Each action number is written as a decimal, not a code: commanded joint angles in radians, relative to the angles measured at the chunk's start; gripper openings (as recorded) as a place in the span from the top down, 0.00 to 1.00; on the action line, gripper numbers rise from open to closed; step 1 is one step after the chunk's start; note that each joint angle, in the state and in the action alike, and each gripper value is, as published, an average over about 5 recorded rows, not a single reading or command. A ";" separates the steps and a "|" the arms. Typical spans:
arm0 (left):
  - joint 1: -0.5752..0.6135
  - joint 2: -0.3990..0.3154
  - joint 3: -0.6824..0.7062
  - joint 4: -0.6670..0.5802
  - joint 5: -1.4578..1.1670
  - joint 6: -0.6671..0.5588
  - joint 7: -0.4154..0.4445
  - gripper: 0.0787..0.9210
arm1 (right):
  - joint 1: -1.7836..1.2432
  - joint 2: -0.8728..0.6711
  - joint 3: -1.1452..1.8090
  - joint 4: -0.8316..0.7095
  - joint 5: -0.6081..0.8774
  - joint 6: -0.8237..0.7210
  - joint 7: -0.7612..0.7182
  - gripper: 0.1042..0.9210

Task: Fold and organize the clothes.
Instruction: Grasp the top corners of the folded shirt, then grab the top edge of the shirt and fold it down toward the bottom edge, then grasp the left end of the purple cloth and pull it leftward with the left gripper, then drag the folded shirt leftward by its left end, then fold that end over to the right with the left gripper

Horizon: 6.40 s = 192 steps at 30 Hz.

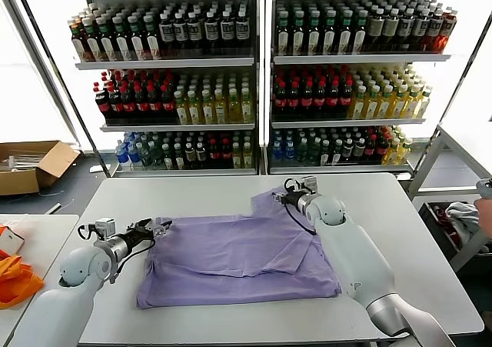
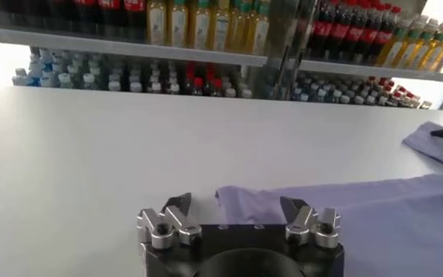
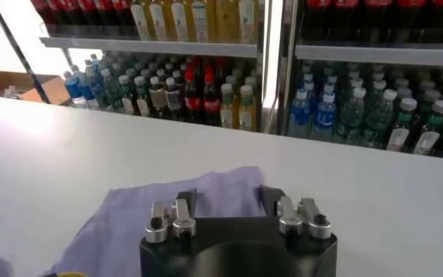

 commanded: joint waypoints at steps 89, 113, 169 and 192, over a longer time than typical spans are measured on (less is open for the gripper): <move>0.721 -0.255 -0.234 -0.681 0.124 -0.107 -0.538 0.24 | -1.177 -0.223 0.608 1.152 0.032 0.468 0.076 0.17; 0.696 -0.306 -0.110 -0.607 0.181 -0.124 -0.548 0.56 | -1.211 -0.196 0.634 1.208 0.072 0.472 0.083 0.12; 0.433 0.044 -0.152 -0.613 -0.016 -0.145 -0.191 0.98 | -1.244 -0.148 0.661 1.239 0.019 0.467 0.089 0.12; 0.415 -0.136 0.027 -0.541 -0.007 -0.116 -0.279 0.94 | -1.260 -0.117 0.644 1.222 0.016 0.472 0.083 0.12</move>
